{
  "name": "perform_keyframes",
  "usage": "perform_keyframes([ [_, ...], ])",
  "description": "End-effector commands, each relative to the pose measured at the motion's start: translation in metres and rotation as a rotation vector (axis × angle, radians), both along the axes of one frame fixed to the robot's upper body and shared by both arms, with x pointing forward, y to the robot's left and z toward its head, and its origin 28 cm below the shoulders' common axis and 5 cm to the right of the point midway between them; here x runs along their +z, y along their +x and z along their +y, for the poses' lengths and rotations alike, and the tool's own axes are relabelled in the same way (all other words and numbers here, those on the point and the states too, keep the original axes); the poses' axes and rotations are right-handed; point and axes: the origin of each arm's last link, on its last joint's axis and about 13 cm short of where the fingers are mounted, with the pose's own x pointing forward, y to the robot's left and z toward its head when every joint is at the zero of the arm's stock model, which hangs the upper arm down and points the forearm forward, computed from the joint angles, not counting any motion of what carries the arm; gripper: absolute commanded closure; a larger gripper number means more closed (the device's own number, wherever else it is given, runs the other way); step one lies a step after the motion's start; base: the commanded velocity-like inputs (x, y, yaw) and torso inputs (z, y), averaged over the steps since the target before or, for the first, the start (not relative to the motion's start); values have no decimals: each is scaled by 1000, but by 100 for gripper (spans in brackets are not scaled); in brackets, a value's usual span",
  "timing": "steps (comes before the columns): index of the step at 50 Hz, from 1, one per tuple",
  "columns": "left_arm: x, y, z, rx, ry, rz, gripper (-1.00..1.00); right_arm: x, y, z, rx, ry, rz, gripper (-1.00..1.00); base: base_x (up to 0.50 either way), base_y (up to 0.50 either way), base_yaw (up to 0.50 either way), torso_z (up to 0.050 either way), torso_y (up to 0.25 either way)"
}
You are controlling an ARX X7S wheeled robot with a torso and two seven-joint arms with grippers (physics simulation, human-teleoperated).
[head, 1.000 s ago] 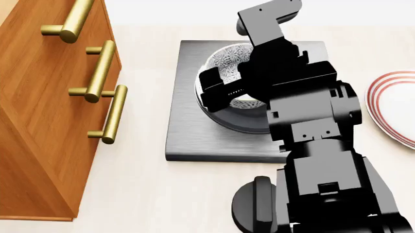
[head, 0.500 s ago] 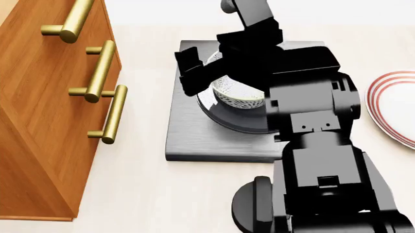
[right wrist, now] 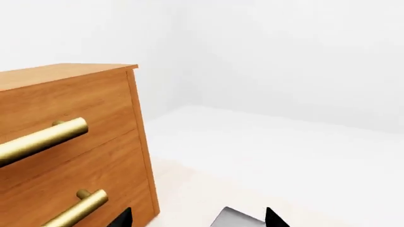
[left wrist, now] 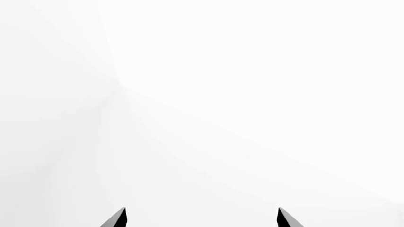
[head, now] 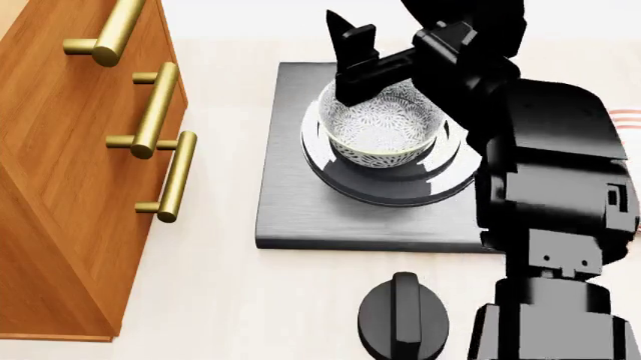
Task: Put the bowl on the stove.
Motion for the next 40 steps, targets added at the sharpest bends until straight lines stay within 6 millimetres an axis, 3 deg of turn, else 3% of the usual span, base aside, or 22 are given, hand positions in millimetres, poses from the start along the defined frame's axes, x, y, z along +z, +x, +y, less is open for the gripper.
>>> perform_keyframes([
  [1,2,-1,1,4,-3,-8,-100,-8,-86,-26,-6,-23,-179,-100,0,0,0,0,0],
  [6,2,-2,0,4,1,-7,-100,-21,-116,-30,52,42,-286,-100,0,0,0,0,0],
  [10,2,-2,0,3,3,-8,-100,-30,-145,-32,111,167,-480,-100,0,0,0,0,0],
  [17,2,-2,0,3,4,-8,-100,-37,-166,-32,159,252,-636,-100,0,0,0,0,0],
  [32,1,-1,-1,-3,5,-6,-100,-74,-210,-39,99,385,-829,-100,0,0,0,0,0],
  [40,1,-1,-2,-6,5,-4,-100,-93,-220,-46,49,466,-863,-100,0,0,0,0,0],
])
